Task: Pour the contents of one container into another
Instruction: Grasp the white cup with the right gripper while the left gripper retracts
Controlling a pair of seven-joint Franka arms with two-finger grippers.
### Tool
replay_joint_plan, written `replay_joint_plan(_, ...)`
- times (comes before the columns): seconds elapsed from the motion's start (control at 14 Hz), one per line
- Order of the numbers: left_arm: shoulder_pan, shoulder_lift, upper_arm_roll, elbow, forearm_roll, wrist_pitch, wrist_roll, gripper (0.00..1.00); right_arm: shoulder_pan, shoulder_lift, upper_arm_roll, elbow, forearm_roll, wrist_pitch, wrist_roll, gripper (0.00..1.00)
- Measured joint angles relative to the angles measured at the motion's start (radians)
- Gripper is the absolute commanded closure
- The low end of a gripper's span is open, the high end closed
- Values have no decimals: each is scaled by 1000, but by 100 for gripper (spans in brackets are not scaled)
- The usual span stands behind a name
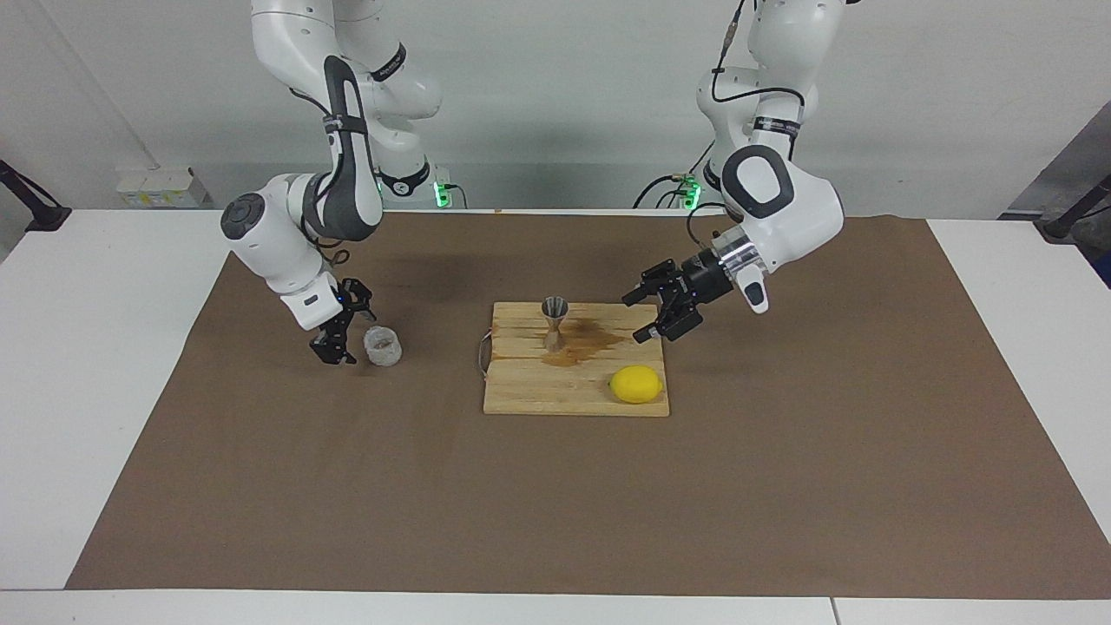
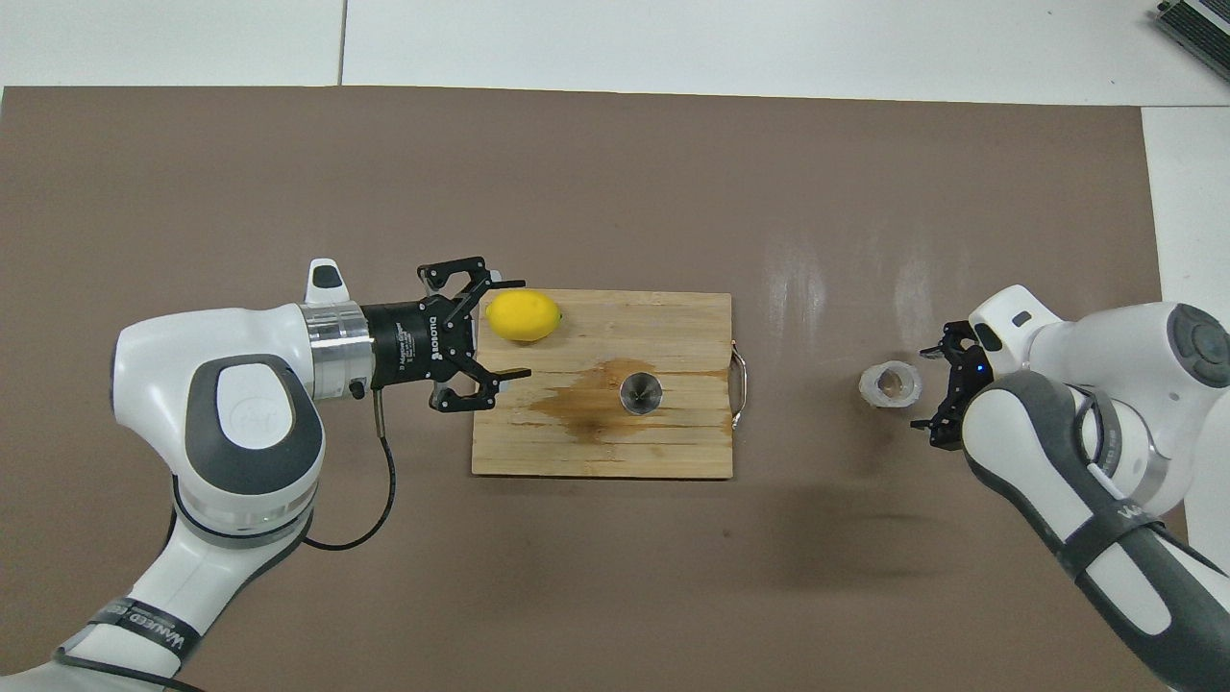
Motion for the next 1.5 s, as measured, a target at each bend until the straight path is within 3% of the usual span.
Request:
replay_joint_plan(0.43, 153, 15, 2, 139, 298, -237, -80, 0, 51, 30, 3, -9, 86, 53, -39, 0)
replay_joint_plan(0.86, 199, 51, 3, 269, 590, -320, -88, 0, 54, 30, 4, -20, 88, 61, -45, 0)
replay_joint_plan(1.0, 204, 65, 2, 309, 690, -333, -88, 0, 57, 30, 4, -27, 88, 79, -46, 27)
replay_joint_plan(1.5, 219, 77, 2, 359, 943, -342, 88, 0, 57, 30, 4, -30, 88, 89, -47, 63)
